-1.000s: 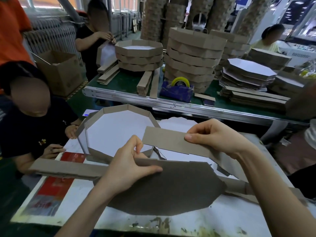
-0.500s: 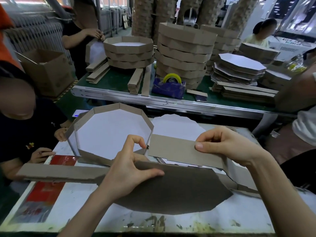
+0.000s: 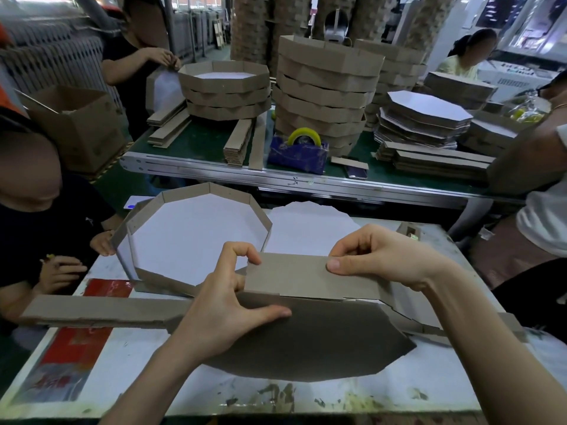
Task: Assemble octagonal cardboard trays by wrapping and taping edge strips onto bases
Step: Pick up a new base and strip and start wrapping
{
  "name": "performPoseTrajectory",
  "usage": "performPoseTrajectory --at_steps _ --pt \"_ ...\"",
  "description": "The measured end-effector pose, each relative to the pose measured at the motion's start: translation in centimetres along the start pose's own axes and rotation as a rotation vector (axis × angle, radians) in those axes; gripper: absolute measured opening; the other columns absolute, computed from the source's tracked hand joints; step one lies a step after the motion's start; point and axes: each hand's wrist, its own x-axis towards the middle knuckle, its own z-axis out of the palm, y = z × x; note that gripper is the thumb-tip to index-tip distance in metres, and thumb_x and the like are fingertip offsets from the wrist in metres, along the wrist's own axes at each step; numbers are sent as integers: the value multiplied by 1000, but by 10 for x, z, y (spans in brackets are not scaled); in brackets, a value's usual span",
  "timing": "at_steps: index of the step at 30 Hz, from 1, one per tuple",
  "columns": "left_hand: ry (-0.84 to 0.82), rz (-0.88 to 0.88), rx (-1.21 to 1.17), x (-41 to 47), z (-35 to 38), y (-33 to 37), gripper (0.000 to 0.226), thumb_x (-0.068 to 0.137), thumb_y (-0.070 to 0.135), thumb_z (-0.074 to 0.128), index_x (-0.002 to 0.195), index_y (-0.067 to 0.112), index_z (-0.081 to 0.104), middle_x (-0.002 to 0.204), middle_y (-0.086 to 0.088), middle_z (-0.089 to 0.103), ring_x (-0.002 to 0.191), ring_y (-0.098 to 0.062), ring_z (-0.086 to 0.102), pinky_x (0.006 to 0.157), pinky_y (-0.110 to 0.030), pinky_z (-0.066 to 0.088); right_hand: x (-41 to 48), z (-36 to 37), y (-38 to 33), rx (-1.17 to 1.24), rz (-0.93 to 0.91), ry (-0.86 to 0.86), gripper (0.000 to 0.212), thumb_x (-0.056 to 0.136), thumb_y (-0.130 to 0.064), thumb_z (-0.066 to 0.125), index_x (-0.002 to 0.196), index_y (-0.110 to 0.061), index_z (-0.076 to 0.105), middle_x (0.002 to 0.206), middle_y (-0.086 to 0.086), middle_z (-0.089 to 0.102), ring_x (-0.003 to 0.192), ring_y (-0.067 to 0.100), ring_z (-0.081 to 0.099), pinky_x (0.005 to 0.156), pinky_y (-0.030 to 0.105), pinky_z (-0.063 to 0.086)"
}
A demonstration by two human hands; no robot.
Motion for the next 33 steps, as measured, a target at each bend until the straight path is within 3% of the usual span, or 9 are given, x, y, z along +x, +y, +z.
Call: performPoseTrajectory --at_steps 6,9,13,15,18,20,25,29,33 --pt "22 -10 107 1 1 -4 79 52 70 79 110 46 31 99 40 58 87 3 64 66 -33 61 2 0 3 -37 15 12 28 75 -44 72 89 -21 80 94 3 77 84 13 70 75 18 54" --pt "92 48 256 3 3 -8 84 49 84 67 114 49 25 106 44 44 99 13 49 72 -36 58 2 2 7 -15 20 24 22 77 -40 72 87 -22 79 90 0 77 80 10 69 71 16 51" --pt "161 201 345 7 5 -8 74 60 87 57 119 61 20 120 46 24 113 22 34 75 -23 49 2 0 8 -43 11 40 24 78 -41 71 90 -21 79 92 0 77 81 8 69 71 15 50" --pt "152 328 414 9 6 -5 66 73 76 56 130 61 27 137 38 16 125 15 27 84 -18 41 1 -1 9 -59 13 42 27 78 -43 70 92 -22 79 94 0 77 82 9 69 73 15 50" --pt "60 489 568 11 5 3 42 90 60 49 131 52 53 150 19 31 134 -8 32 97 -24 38 2 0 9 -51 9 56 25 79 -42 70 91 -23 79 92 -1 77 81 7 67 72 15 49" --pt "12 555 646 14 6 12 34 92 54 49 123 48 61 144 12 47 128 -17 44 93 -35 47 3 -1 9 -71 1 57 25 79 -43 70 92 -23 78 91 -2 77 81 6 67 72 16 48" --pt "-81 531 630 29 12 26 28 88 54 52 111 51 68 128 11 62 108 -16 57 79 -40 51 6 -3 13 -99 -8 86 13 89 -32 70 91 -22 78 87 0 76 77 7 65 71 19 49" --pt "-107 541 653 41 10 23 29 90 52 50 114 48 66 128 8 62 106 -18 57 78 -39 50 8 -5 12 -206 -24 159 16 93 -33 66 95 -22 77 87 -5 75 77 4 66 72 18 50" --pt "-140 551 666 49 8 20 31 90 51 49 118 45 62 130 4 61 108 -20 57 77 -41 53 15 -18 22 -185 -87 393 19 96 -34 62 102 -21 75 89 -6 74 84 4 68 71 16 54"
